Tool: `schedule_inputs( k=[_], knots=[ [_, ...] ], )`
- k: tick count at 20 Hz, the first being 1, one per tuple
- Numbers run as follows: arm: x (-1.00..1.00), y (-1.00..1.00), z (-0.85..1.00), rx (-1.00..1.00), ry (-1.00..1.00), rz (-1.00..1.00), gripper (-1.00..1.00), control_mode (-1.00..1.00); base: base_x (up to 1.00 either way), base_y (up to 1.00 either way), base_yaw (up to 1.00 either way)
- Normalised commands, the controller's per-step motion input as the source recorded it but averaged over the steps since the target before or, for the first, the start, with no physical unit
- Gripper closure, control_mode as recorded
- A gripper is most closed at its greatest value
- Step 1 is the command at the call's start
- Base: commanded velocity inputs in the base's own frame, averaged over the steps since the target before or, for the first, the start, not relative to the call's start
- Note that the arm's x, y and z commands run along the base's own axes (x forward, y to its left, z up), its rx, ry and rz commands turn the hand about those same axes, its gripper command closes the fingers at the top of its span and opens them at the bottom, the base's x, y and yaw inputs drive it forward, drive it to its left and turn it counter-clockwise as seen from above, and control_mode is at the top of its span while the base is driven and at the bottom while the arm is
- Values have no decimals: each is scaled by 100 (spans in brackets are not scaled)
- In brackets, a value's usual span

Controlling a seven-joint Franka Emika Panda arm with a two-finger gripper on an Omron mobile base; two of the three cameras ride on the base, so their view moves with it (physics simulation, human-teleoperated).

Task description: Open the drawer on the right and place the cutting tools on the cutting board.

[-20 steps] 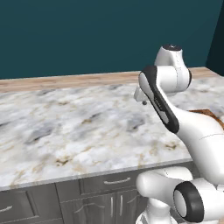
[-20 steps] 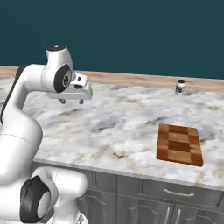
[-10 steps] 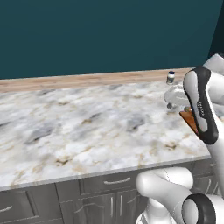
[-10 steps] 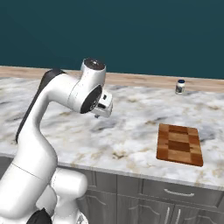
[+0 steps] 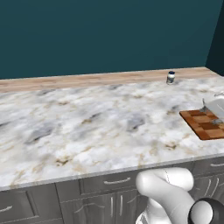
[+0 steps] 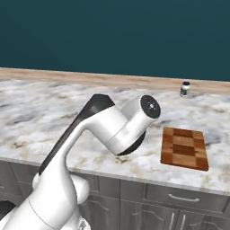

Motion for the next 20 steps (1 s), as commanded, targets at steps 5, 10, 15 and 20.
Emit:
schedule_inputs(
  k=[5,10,15,20],
  knots=[
    [-55,-71,-19,27,-6,-14,-100,-100,0,0,0],
    [-44,-62,-33,29,-5,-10,-100,-100,0,0,0],
    [-16,-54,-42,25,0,-13,-100,-100,0,0,0],
    [-2,-38,-52,18,0,-17,-100,-100,0,0,0]
  ],
)
